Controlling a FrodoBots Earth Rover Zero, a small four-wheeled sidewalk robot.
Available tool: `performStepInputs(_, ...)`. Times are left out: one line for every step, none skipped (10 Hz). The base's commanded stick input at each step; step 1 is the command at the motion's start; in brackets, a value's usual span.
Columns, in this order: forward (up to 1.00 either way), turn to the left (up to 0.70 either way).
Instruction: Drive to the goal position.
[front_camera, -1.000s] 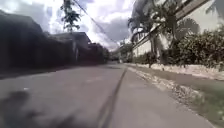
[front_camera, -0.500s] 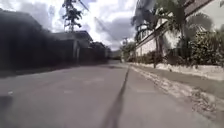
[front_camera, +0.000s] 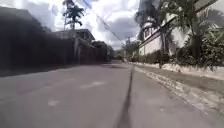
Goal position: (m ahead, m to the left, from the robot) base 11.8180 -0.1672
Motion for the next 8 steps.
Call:
performStepInputs(1.0, -0.08)
performStepInputs(1.0, -0.08)
performStepInputs(1.0, -0.08)
performStepInputs(1.0, -0.08)
performStepInputs(1.0, -0.08)
performStepInputs(1.0, -0.08)
performStepInputs(1.0, -0.08)
performStepInputs(1.0, -0.08)
